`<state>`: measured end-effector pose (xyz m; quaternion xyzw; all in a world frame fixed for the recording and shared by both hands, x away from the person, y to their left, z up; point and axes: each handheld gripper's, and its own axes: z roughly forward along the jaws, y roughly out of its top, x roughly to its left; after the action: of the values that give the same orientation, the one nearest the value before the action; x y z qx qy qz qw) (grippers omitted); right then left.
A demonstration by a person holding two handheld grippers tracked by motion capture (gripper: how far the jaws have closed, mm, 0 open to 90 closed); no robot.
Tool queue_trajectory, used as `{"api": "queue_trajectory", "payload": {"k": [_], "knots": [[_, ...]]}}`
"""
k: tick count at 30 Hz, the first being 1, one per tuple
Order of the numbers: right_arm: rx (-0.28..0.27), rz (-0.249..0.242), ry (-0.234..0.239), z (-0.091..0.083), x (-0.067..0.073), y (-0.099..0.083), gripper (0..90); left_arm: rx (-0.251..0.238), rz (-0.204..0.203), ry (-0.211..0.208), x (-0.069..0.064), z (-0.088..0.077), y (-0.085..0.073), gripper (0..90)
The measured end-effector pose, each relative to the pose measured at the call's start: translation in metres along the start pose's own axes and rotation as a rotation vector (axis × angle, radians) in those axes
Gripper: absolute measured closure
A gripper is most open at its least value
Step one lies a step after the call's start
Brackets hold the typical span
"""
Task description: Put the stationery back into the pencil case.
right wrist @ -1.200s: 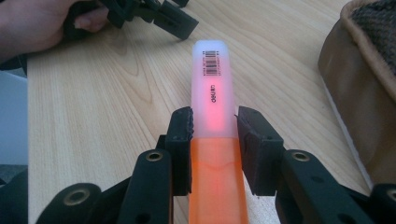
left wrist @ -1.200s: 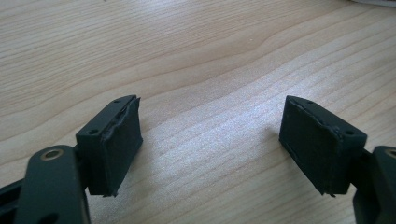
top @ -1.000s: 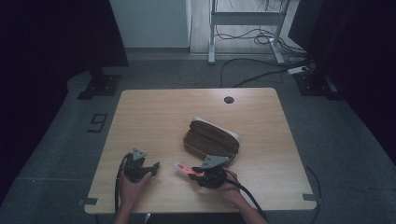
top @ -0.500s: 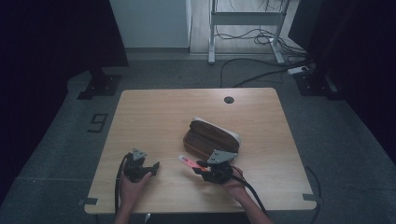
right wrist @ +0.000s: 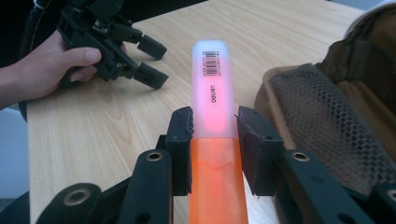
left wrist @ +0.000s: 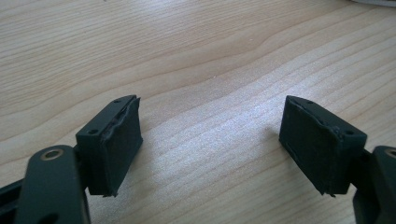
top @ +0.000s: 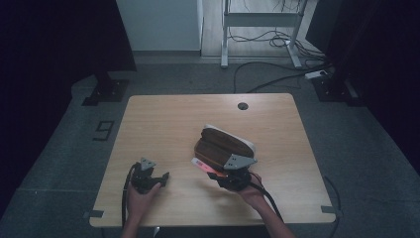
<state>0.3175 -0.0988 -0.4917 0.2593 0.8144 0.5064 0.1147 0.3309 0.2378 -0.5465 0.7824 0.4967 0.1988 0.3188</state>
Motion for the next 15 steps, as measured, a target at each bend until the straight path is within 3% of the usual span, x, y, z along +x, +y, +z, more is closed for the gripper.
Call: {"api": "queue_trajectory", "payload": {"k": [15], "knots": [[-0.018,-0.035,-0.032,-0.012,-0.010,0.024,65.7,0.000,0.000,0.000,0.000,0.000,0.000,20.6]]}}
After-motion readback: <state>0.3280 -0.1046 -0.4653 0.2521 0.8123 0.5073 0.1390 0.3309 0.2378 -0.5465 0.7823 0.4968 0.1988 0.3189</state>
